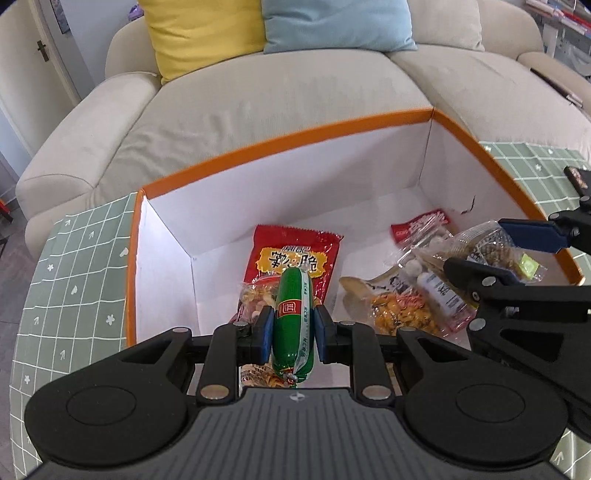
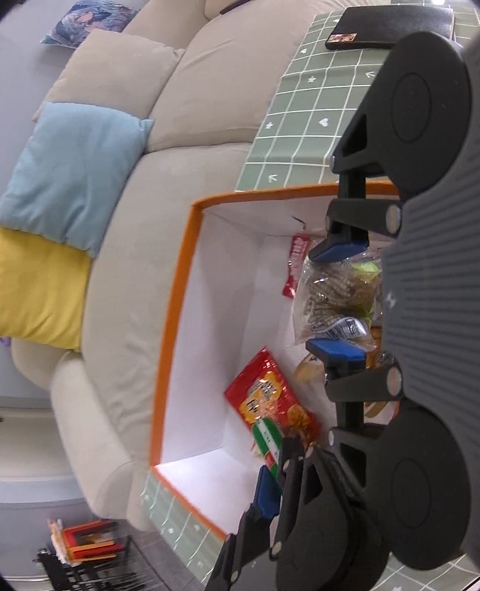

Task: Organize snacks
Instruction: 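Lift both items over the orange box and lower them inside, then open both tools to drop the items and withdraw toward the remaining snacks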

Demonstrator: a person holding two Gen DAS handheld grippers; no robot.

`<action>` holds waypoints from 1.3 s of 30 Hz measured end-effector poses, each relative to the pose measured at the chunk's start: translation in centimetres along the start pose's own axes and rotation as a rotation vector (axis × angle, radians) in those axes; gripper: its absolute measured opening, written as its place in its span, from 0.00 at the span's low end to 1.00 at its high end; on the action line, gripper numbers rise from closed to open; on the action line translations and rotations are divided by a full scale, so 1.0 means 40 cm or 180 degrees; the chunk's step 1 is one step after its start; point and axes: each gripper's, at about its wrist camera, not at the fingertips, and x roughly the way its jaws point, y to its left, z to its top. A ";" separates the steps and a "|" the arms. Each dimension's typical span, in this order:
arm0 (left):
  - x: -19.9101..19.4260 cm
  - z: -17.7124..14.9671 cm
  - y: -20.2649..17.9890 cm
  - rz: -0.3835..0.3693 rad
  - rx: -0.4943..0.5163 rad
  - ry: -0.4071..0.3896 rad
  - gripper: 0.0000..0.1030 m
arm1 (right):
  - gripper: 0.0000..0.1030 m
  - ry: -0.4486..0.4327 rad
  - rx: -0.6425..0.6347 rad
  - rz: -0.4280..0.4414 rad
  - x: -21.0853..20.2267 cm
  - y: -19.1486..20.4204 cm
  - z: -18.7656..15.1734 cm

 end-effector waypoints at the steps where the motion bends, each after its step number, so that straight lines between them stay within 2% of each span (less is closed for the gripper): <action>1: 0.003 0.001 -0.003 0.0007 0.0018 0.0027 0.24 | 0.41 0.0034 -0.0002 -0.0002 0.006 0.000 -0.001; 9: 0.032 -0.005 -0.010 0.0055 0.0113 0.0172 0.24 | 0.43 0.0328 0.0023 -0.0015 0.057 -0.001 -0.015; 17: 0.034 -0.010 -0.017 0.0071 0.0161 0.0180 0.26 | 0.46 0.0339 0.0063 -0.0017 0.056 -0.003 -0.018; 23: 0.010 -0.002 -0.010 0.0117 0.0165 0.0074 0.29 | 0.47 0.0291 0.0085 -0.0028 0.040 -0.005 -0.016; 27: -0.017 0.001 0.000 0.0139 0.0099 -0.0014 0.43 | 0.48 0.0241 0.0126 -0.0020 0.018 -0.006 -0.012; 29: -0.032 0.000 0.004 0.0145 0.0072 -0.0057 0.47 | 0.55 0.0187 0.0146 -0.0039 0.002 -0.006 -0.011; 34: -0.072 -0.001 0.008 0.0259 0.0060 -0.0171 0.65 | 0.60 0.0059 0.0152 -0.0140 -0.042 -0.009 -0.014; 37: -0.106 -0.001 0.010 0.0272 0.0059 -0.0264 0.67 | 0.68 -0.0016 0.0212 -0.0173 -0.071 -0.014 -0.017; 39: -0.130 -0.003 0.010 0.0274 0.0059 -0.0314 0.67 | 0.68 -0.0080 0.0264 -0.0203 -0.094 -0.019 -0.020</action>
